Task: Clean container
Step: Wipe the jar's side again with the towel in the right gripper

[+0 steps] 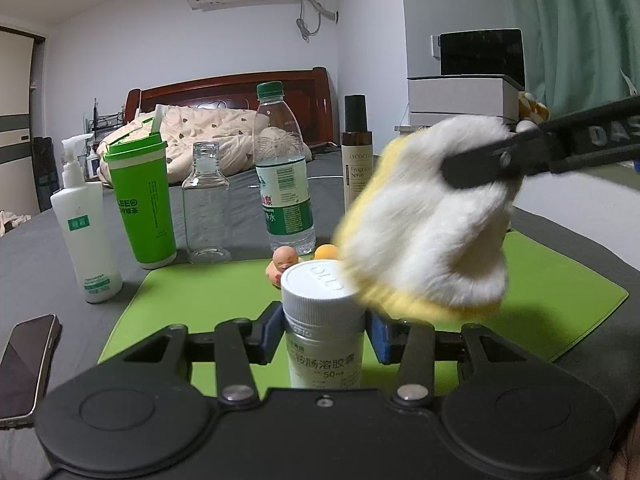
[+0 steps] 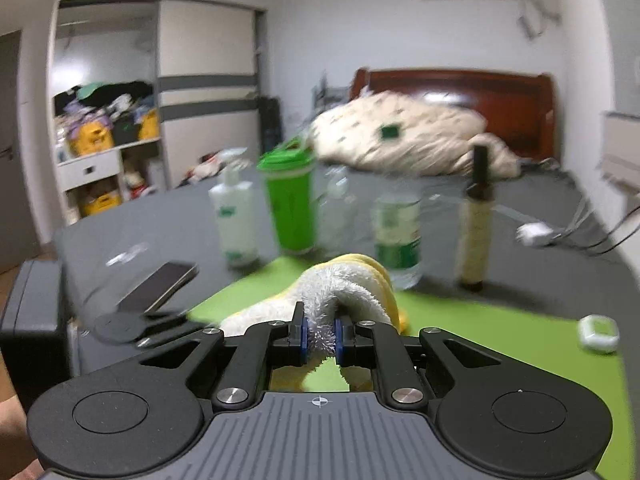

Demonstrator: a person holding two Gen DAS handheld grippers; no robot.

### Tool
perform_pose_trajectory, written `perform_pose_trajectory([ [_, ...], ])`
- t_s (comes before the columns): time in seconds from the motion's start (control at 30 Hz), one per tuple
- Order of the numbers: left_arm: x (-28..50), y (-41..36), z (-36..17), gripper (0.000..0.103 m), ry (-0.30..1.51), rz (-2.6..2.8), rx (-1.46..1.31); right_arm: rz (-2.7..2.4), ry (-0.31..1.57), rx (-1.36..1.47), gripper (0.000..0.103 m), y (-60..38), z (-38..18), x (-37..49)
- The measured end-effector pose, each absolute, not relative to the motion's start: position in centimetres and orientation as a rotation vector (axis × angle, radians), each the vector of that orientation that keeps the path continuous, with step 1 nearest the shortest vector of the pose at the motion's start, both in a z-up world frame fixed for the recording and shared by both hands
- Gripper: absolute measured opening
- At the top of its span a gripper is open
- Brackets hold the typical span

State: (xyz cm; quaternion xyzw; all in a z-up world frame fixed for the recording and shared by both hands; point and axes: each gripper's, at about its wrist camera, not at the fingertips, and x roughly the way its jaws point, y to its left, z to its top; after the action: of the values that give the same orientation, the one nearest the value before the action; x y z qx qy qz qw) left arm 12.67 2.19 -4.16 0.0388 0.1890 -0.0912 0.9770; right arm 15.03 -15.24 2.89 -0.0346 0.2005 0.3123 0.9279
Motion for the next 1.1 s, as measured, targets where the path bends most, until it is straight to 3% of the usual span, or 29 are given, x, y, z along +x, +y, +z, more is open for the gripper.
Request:
perform_pose_trajectory([
  [0.23,12.5,2.4,-4.2,0.043,0.379,-0.193,0.080,0.428,0.349,-0.254,0.012,-15.5,1.6,16.3],
  [1.1,11.5,4.5,-3.7,0.043,0.337,-0.390,0.073,0.980,0.511,0.066,0.012,-15.7,0.0,19.2],
])
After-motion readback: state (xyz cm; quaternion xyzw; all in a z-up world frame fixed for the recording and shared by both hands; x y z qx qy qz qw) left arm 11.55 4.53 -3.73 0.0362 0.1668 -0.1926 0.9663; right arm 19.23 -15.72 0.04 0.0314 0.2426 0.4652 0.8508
